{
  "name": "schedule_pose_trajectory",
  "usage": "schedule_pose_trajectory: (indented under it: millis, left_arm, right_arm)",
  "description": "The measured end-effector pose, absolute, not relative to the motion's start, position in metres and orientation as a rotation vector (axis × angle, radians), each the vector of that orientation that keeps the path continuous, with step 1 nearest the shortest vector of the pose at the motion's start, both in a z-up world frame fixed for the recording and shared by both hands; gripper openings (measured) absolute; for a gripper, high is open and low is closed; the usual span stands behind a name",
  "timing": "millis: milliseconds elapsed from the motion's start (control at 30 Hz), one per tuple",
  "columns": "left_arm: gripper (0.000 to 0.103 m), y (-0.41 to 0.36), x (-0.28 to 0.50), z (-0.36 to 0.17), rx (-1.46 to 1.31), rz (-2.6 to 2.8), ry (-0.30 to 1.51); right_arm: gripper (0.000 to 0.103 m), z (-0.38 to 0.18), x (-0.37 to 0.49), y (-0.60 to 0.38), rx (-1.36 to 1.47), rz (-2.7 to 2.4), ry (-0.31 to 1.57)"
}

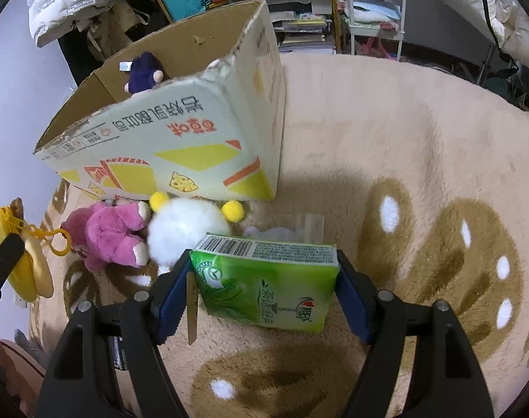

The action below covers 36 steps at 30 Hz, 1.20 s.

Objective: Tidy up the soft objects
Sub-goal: 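Grip the yellow plush with the left tool while the right tool grips the tissue pack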

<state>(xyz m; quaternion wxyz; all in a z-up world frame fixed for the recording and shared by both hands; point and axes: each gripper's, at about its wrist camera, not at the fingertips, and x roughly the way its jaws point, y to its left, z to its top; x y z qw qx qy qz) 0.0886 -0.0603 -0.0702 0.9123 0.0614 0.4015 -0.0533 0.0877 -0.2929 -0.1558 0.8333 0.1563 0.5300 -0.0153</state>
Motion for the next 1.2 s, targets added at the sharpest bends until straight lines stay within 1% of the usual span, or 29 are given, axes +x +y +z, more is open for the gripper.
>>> schedule_pose_trajectory:
  millis: [500,567,633,800,1067,1100,1133,1200]
  left_arm:
    - [0.078,-0.063,0.091,-0.076,0.137,-0.116,0.839]
    - [0.078,-0.064,0.092,-0.076,0.139,-0.118,0.841]
    - [0.078,-0.065,0.092,-0.076,0.144,-0.117,0.841]
    - [0.078,-0.065,0.092,-0.076,0.146,-0.116,0.841]
    - [0.078,-0.065,0.091,-0.074,0.146,-0.109,0.830]
    - [0.078,-0.064,0.091,-0.074,0.145,-0.108,0.829]
    - [0.078,-0.063,0.091,-0.074,0.142,-0.107,0.831]
    - [0.078,-0.062,0.091,-0.074,0.138,-0.105,0.833]
  right_arm:
    - [0.082,-0.164,0.097,-0.307,0.432,-0.045,1.126]
    - [0.086,-0.165,0.097,-0.309,0.449,-0.044,1.131]
    - [0.088,-0.165,0.096,-0.311,0.466,-0.044,1.127]
    - [0.088,-0.160,0.094,-0.317,0.501,-0.050,1.108]
    - [0.088,-0.169,0.096,-0.311,0.449,-0.043,1.179]
    - [0.087,-0.169,0.096,-0.308,0.424,-0.047,1.188]
    - [0.081,-0.170,0.096,-0.306,0.402,-0.051,1.198]
    - [0.081,-0.171,0.093,-0.303,0.373,-0.054,1.197]
